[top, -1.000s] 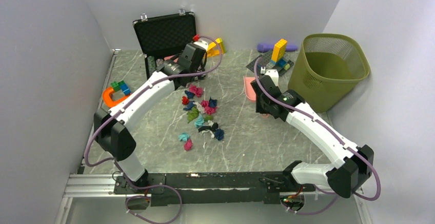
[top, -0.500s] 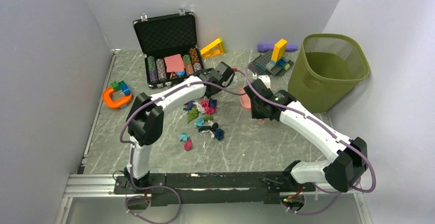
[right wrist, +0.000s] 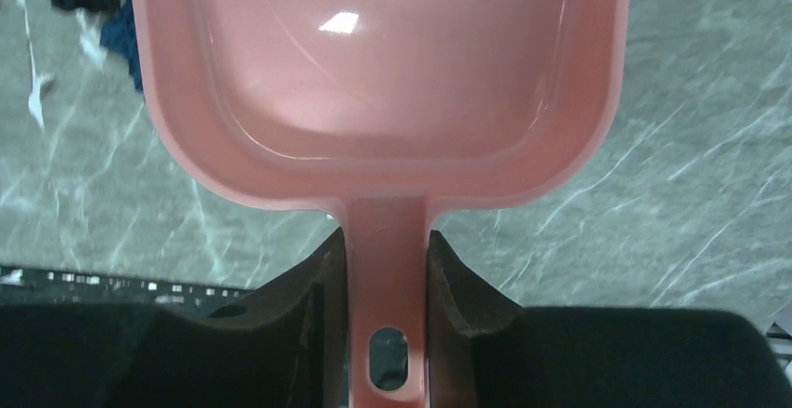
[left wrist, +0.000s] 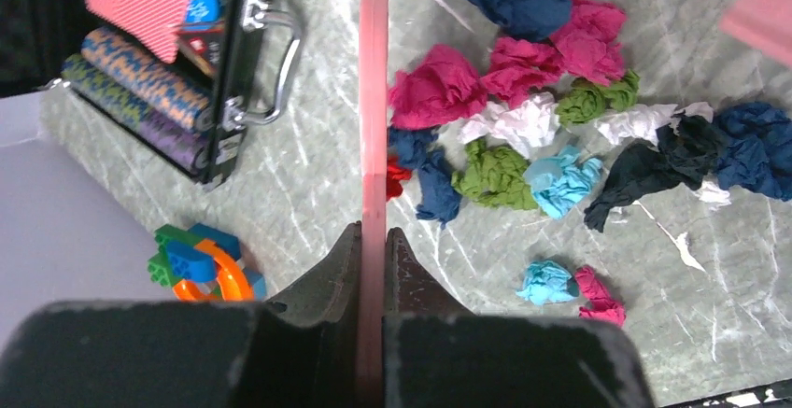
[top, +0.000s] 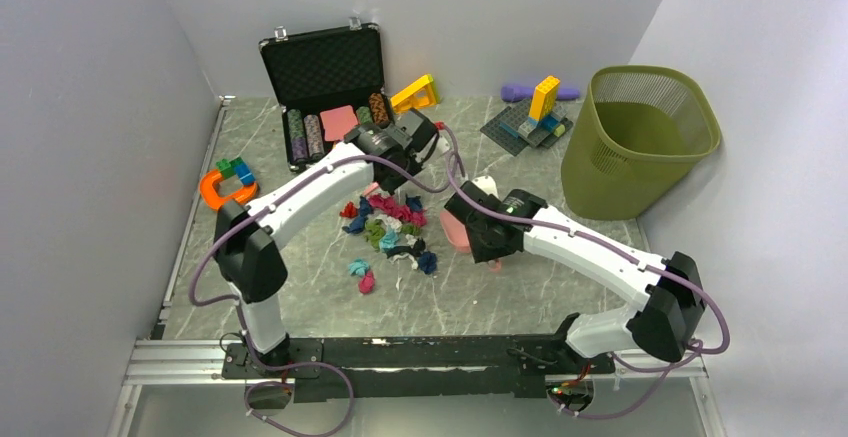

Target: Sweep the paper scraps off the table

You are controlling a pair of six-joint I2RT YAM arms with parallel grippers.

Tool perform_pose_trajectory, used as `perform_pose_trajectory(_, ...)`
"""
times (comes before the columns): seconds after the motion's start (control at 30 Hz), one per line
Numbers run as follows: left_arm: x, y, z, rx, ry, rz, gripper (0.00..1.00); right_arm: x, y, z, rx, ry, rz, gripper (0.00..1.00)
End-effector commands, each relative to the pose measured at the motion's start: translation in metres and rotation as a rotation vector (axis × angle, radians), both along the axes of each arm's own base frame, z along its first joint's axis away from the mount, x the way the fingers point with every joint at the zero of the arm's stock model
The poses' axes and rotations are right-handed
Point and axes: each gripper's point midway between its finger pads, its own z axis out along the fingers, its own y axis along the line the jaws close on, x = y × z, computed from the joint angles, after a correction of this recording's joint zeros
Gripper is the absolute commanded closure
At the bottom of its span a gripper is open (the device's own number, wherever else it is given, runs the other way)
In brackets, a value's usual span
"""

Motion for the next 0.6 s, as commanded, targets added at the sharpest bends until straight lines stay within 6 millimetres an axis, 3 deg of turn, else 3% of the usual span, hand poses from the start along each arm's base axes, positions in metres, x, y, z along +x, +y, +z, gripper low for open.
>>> perform_pose_trajectory(0.0, 0.009, 0.011, 0.054, -0.06, -0.162, 0.076, 1.0, -0.038, 0.0, 0.004, -0.03, 0.127, 0.06, 1.0)
perform_pose_trajectory(0.13, 0.028, 0.032, 0.062, 0.026, -0.23, 0.125, 1.0, -0.066, -0.001, 0.004, -0.022, 0.203, 0.121, 1.0)
perform_pose_trajectory(0.23, 0.041, 0.032, 0.059, 0.039, -0.23, 0.126, 1.0, -0.087, -0.001, 0.003, -0.004, 0.281, 0.178, 1.0)
perform_pose_trajectory(0.37, 0.058, 0.007, 0.051, -0.014, -0.218, 0.065, 1.0, -0.116, 0.001, -0.002, 0.019, 0.381, 0.26, 1.0)
perform_pose_trajectory(0.57, 0.082, -0.025, 0.024, -0.008, -0.166, -0.02, 1.0, -0.144, -0.002, -0.011, 0.076, 0.458, 0.324, 1.0)
